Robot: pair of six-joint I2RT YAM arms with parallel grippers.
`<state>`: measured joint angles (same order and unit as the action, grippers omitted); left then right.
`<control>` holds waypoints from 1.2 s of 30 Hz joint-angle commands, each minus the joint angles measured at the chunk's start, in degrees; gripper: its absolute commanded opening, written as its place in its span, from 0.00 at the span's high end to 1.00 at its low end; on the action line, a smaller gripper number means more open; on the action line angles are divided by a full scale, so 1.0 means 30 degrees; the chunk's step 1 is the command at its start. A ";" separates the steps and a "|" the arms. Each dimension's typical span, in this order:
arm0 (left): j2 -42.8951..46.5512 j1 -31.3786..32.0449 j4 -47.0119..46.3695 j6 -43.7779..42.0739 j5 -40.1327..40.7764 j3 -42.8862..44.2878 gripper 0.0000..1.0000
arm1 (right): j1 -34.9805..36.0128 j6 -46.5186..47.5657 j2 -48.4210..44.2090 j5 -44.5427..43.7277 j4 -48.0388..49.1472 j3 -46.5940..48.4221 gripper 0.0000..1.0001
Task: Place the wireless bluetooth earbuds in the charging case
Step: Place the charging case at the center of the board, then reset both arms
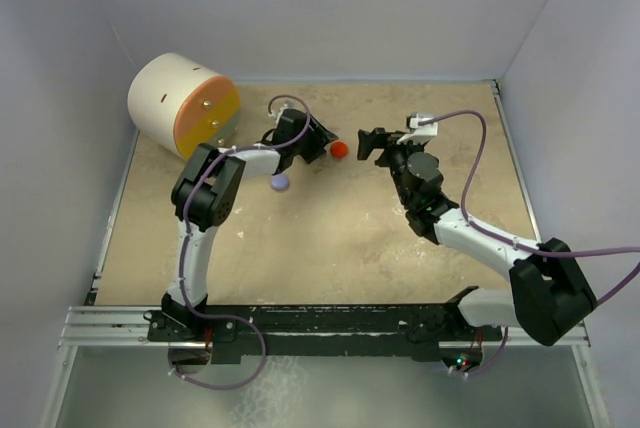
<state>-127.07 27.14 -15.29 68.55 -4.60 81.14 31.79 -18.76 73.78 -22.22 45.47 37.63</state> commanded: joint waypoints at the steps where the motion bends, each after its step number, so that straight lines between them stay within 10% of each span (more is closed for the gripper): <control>1: 0.2410 0.0037 0.1532 -0.1696 0.0846 0.0382 0.42 | -0.0080 -0.0333 -0.0541 0.0316 0.0831 0.0083 0.00; 10: 0.9747 0.0008 0.4097 -0.4565 0.3337 -0.1792 0.37 | -0.0079 -0.0911 -0.1653 0.0112 -0.0330 0.0197 0.00; 24: 2.3859 -0.0110 0.6578 -0.4878 0.9383 -1.3135 0.33 | -0.0098 -0.2013 -0.3823 0.1105 -0.2842 -0.0623 0.00; 36: 2.8438 -0.0111 0.9034 -0.4955 1.1275 -1.5527 0.33 | -0.0087 -0.2530 -0.4227 0.0720 -0.3322 -0.1057 0.00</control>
<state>-42.85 27.03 10.44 54.92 26.72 34.89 31.79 -25.08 62.39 -19.79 34.76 34.68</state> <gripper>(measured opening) 0.669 0.996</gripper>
